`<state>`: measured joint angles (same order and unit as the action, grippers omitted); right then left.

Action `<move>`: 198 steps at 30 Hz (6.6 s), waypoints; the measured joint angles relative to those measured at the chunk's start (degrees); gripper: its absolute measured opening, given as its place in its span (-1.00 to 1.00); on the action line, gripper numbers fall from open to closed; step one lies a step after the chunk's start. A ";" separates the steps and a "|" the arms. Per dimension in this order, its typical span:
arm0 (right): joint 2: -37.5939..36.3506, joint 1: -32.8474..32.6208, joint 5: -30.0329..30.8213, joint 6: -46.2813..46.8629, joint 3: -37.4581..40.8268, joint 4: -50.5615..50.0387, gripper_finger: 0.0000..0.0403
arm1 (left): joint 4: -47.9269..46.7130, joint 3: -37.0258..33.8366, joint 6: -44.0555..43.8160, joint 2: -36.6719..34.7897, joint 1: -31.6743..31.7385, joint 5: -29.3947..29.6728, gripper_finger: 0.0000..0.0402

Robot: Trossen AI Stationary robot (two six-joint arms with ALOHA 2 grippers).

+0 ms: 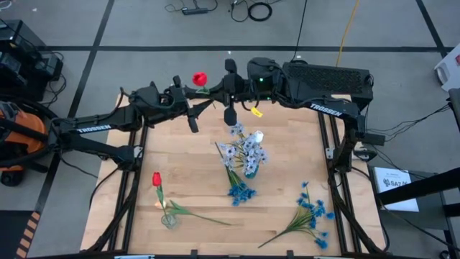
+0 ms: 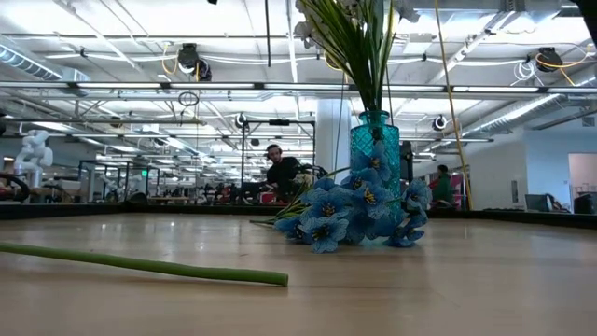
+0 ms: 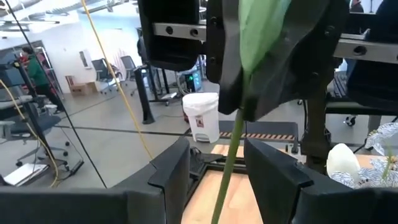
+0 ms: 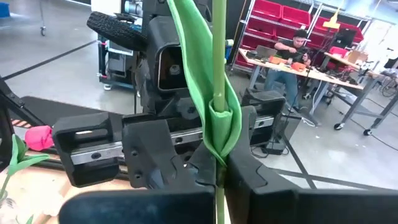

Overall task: Sort flowers into vase by color
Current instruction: Put the red flower into the transparent flower vase, then put the bottom blue flowers into the transparent flower vase

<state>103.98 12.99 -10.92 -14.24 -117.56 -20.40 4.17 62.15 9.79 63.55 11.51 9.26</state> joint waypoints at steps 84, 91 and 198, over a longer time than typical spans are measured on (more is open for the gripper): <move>-54.82 -18.82 28.41 56.85 70.97 -3.99 -1.00 | -4.07 -5.45 -28.80 -6.70 -63.88 34.48 -1.00; -54.82 -23.97 28.80 57.91 70.97 -4.16 -1.00 | -4.35 -2.58 -24.39 0.29 -74.49 46.93 -1.00; -7.05 -55.13 10.51 146.35 38.97 -44.77 -1.00 | -3.26 -30.77 -37.89 -8.24 -87.27 42.92 -0.07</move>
<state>96.93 -42.14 -0.40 132.11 -78.59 -65.17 0.91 31.38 -28.10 55.31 -75.77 52.18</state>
